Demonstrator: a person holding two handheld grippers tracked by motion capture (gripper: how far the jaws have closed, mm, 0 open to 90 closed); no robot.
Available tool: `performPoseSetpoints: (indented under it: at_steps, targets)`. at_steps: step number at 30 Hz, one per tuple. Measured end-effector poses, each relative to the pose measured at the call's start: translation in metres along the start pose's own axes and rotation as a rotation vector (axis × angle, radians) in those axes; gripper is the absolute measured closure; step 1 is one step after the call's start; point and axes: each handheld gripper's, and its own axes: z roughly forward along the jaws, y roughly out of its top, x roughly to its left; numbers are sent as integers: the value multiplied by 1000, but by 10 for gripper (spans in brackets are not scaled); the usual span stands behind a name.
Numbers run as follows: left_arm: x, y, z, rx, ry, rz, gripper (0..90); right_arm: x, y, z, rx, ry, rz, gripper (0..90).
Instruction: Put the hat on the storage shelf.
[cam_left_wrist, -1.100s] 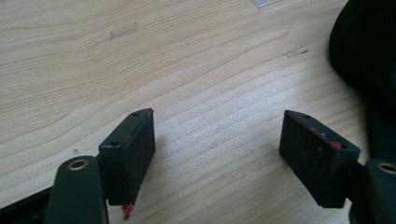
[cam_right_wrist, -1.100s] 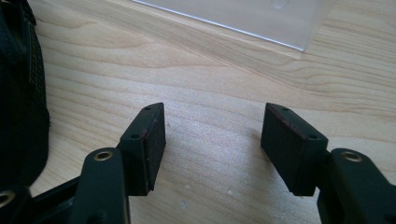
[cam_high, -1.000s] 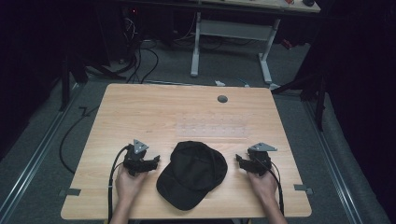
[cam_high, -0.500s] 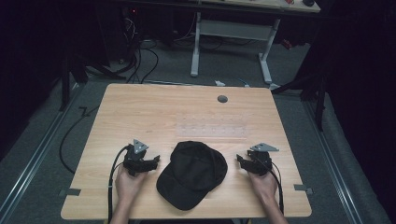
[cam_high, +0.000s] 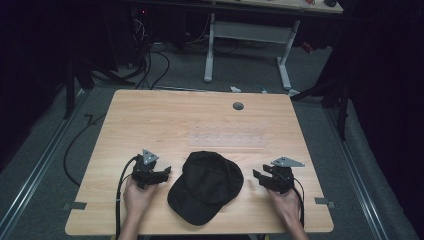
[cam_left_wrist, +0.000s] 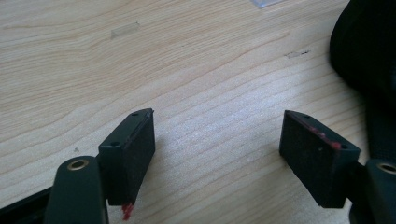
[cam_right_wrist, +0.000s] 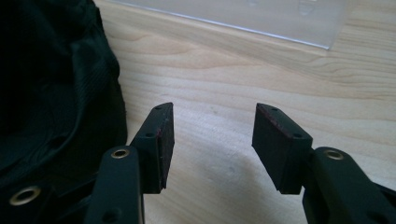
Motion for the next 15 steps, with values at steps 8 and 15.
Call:
performPoseSetpoints:
  at_steps: [8,15]
  targets:
    - [0,0,0,-1,1,-1,272,9,-2,-7,14,45,-23,471]
    - [1,1,-1,-7,6,-16,276,20,-1,-15,-8,107,-53,446]
